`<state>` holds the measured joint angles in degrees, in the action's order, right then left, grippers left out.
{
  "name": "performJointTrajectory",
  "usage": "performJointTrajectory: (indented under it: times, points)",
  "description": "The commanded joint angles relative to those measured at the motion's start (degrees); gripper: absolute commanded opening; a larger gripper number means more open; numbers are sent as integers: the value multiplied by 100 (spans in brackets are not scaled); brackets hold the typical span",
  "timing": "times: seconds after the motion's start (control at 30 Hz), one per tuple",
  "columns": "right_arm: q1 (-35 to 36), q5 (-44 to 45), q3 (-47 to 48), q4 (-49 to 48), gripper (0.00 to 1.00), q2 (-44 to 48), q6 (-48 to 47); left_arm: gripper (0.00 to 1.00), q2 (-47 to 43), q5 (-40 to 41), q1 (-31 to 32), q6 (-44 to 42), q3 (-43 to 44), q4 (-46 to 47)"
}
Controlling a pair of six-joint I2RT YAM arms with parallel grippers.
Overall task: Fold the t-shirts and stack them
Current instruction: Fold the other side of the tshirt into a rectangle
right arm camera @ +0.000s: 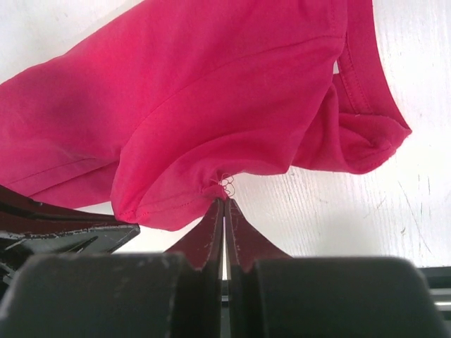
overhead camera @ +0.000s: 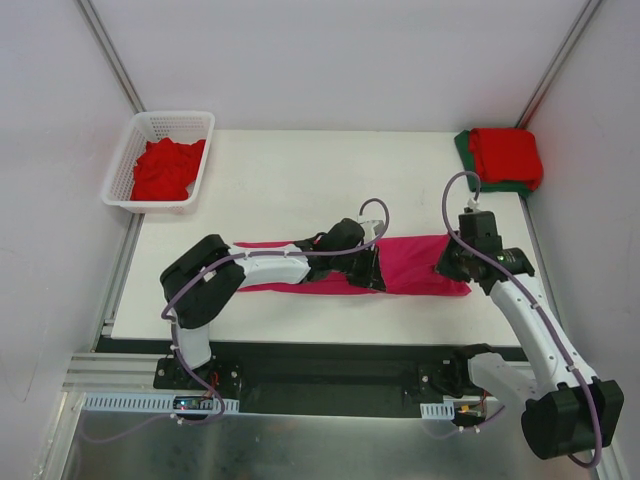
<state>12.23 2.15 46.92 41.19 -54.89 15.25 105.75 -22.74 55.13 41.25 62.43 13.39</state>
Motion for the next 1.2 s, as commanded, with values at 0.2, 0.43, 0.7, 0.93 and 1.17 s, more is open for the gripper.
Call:
performJointTrajectory:
  times: [0.2,0.43,0.7,0.93,1.17]
  points:
    - [16,13,116,-805,1,-469,-250,0,86,-73,6,-3,208,32]
    - [16,-31,204,-1078,1,-751,-312,0,121,-99,-213,-56,287,6]
    - [16,39,309,-1289,1,-1005,-355,0,261,-169,-468,-161,471,-73]
    - [16,57,397,-1411,1,-1216,-391,0,419,-222,-512,-197,550,-108]
    - [16,22,406,-1526,1,-1436,-382,0,481,-248,-512,-188,551,-108]
